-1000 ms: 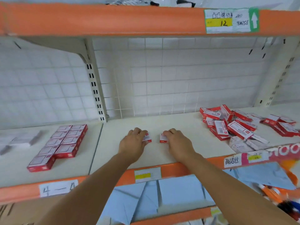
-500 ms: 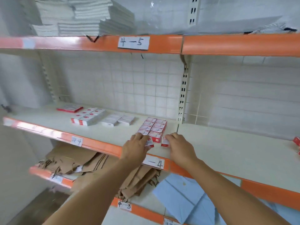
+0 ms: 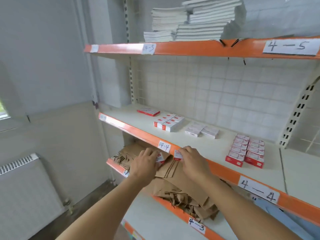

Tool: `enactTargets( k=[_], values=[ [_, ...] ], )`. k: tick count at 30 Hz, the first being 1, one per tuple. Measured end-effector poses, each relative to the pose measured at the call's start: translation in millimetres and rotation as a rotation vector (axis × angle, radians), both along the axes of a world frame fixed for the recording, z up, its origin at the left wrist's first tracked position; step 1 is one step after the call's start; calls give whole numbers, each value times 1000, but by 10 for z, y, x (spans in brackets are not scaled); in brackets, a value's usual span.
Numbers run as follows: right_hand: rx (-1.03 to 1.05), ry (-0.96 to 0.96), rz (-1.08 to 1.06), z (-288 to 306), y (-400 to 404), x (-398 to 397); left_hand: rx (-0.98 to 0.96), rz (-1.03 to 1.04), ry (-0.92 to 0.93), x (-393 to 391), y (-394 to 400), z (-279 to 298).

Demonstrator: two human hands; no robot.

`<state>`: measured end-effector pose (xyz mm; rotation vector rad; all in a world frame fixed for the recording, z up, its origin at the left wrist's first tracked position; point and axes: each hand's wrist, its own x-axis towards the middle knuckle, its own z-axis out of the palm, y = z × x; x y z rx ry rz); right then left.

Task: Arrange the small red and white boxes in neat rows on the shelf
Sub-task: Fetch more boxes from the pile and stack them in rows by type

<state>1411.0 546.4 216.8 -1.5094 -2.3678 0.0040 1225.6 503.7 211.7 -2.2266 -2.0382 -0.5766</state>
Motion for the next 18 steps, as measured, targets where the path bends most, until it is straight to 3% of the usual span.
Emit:
enactTargets(
  k=[18],
  values=[
    [57, 83, 137, 141, 1485, -1501, 38, 145, -25, -1244, 1281, 140]
  ],
)
